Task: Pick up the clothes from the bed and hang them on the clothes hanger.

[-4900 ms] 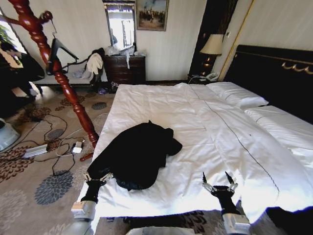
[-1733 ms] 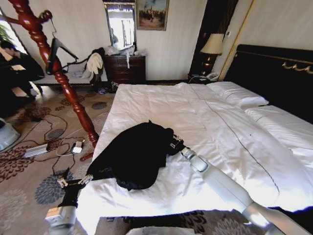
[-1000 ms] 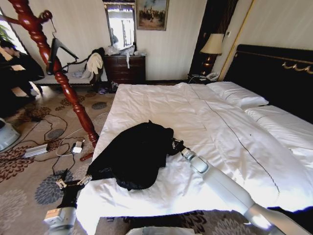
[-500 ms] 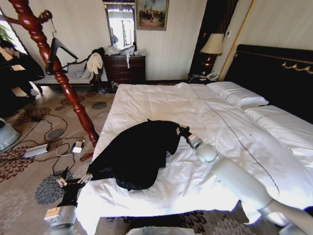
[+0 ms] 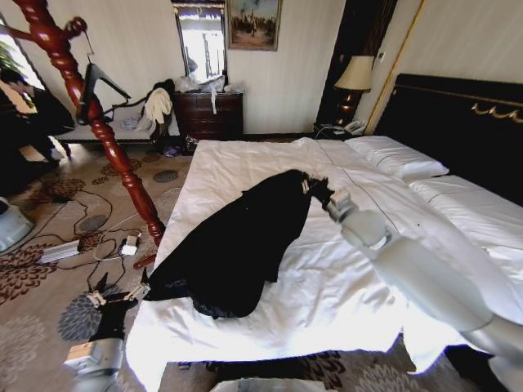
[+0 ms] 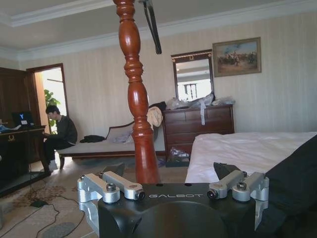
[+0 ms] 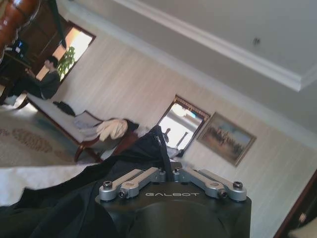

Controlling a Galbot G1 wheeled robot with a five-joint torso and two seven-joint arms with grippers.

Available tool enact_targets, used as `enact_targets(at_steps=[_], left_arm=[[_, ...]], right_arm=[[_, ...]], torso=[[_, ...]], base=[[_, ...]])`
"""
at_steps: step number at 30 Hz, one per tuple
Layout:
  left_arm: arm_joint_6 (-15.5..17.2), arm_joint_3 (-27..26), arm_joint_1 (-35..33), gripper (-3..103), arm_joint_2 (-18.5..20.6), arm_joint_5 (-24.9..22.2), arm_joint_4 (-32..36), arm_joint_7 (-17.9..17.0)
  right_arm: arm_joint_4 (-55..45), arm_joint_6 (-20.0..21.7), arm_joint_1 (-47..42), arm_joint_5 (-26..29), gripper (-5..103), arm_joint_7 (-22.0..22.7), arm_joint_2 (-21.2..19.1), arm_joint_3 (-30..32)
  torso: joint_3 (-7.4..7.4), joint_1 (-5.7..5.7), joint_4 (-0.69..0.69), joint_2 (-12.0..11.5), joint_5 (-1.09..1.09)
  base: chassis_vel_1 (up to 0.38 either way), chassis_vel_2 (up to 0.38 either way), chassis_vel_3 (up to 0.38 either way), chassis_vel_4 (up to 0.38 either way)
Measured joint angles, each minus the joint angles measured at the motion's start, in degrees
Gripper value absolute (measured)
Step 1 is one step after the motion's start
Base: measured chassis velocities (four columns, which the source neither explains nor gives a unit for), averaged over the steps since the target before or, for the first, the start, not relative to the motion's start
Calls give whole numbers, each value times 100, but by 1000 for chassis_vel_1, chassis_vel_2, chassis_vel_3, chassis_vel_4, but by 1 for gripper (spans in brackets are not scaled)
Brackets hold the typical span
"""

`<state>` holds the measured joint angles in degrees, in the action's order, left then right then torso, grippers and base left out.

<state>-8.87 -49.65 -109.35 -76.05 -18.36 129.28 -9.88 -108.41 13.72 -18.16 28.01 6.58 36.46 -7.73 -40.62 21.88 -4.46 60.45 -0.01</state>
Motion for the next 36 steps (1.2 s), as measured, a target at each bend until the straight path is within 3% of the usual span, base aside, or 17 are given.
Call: enact_targets(at_steps=[6,12,16,19,20,24,28,30,34,36], left_arm=[[1,-193,-12,100,115,-153,134,-27],[22,-325,-41,100,268,-277,243,-52],[150,-350,-77,100,419,-372,477,-133],[519,-384,71,100,727,-653,771,-318],[519,-384,71,100,727,-653,771,-318],[1027,-547,115,100,1272,-1232,988,-469],[1287,-776,165,100,1712,-1695,1120,-546],[1378,-864,209,100,1878,-1894,1168,-580],[1760,-1123,561,100,2571,-2702,1260,-782],[1800,-1151,645,100,2681,-2828,1257,-816]], right_arm=[[-146,183,708,190,0,41,-24,-203],[-160,225,776,230,0,90,-48,-232],[-420,248,247,174,0,145,-321,124],[-681,213,-906,8,0,124,-581,860],[-681,213,-906,8,0,124,-581,860],[-876,157,-2042,-218,0,100,-757,1807],[-990,77,-2682,-288,0,71,-970,2319],[-1015,55,-2823,-298,0,59,-1032,2432],[-1107,-30,-3334,-359,0,17,-1255,2831],[-1120,-36,-3375,-360,0,15,-1280,2868]], torso=[[0,0,0,0,-1],[0,0,0,0,1],[1,0,3,0,-1],[1,0,-4,0,3],[1,0,-4,0,3],[1,0,0,1,-1],[1,0,0,0,0],[1,0,0,1,0],[1,-1,0,1,0],[1,-1,-1,1,0]], base=[[0,0,0,0],[0,0,0,0],[0,0,0,0],[0,0,0,0],[0,0,0,0],[0,0,0,0],[0,0,0,0],[0,0,0,0],[0,0,0,0],[0,0,0,0]])
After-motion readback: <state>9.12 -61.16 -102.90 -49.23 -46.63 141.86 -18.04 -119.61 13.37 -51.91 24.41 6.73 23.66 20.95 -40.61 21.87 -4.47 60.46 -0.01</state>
